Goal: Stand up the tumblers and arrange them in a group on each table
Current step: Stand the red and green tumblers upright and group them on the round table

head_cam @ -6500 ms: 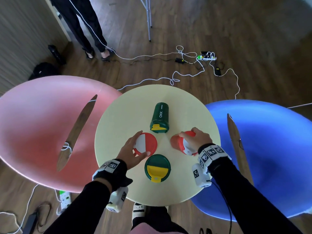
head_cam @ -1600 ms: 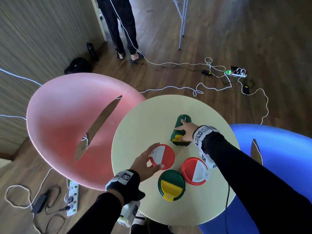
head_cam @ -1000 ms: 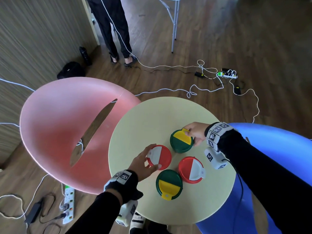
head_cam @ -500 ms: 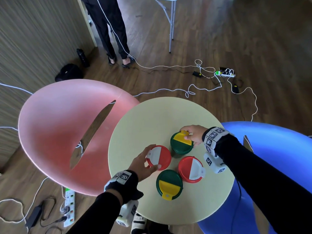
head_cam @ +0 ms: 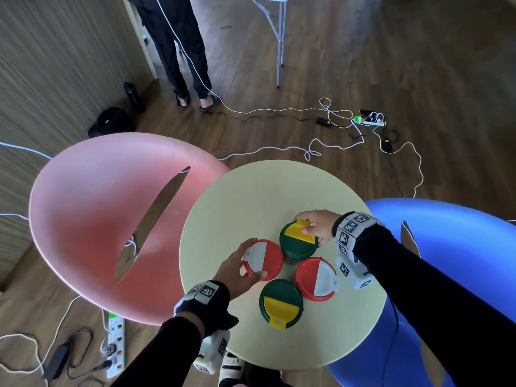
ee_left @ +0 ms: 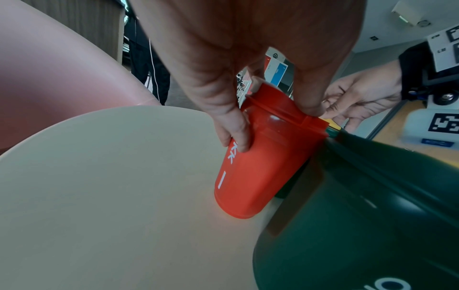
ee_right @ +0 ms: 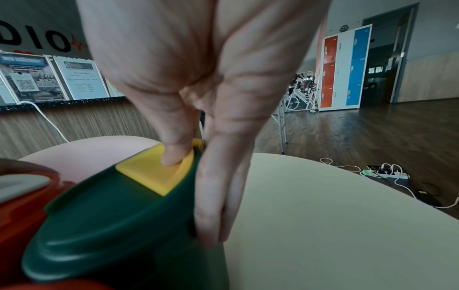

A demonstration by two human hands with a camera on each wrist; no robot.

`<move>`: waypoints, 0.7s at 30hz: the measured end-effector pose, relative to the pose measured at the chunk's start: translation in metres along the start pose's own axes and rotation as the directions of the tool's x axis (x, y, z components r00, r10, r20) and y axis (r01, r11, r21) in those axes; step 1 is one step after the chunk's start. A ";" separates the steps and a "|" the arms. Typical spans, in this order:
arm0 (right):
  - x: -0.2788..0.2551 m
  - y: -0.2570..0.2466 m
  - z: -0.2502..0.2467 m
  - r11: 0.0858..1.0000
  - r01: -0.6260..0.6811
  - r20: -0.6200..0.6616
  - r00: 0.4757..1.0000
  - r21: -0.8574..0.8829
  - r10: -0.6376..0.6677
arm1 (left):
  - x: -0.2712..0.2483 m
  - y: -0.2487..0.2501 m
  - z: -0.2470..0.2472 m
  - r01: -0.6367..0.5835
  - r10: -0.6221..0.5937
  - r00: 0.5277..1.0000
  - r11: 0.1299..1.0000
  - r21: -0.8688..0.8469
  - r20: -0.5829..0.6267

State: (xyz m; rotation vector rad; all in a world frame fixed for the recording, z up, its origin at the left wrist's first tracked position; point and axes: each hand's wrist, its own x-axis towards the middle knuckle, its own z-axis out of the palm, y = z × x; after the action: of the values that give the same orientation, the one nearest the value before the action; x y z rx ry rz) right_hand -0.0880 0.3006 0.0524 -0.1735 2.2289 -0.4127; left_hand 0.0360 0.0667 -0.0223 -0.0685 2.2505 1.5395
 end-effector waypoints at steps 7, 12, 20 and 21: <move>-0.001 -0.003 0.006 0.999 0.000 -0.031 1.000 0.041 0.002 | 0.001 0.001 0.001 -0.008 0.008 1.000 1.000 0.019 -0.001; -0.009 0.000 0.009 1.000 0.019 -0.069 0.997 0.013 -0.018 | 0.000 0.001 0.001 -0.006 0.006 1.000 0.999 0.032 -0.001; -0.053 0.030 0.025 0.962 0.050 -0.168 0.986 0.268 -0.005 | 0.000 0.006 0.001 -0.022 0.021 1.000 0.998 0.056 0.009; -0.063 0.033 0.032 0.959 0.051 -0.152 0.988 0.278 -0.008 | 0.000 0.006 0.001 -0.023 0.023 1.000 0.998 0.053 0.010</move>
State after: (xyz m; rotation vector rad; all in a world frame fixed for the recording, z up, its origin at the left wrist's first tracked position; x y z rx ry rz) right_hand -0.0227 0.3404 0.0673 -0.0250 2.2862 -0.7757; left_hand 0.0346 0.0700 -0.0168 -0.0201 2.2912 1.4870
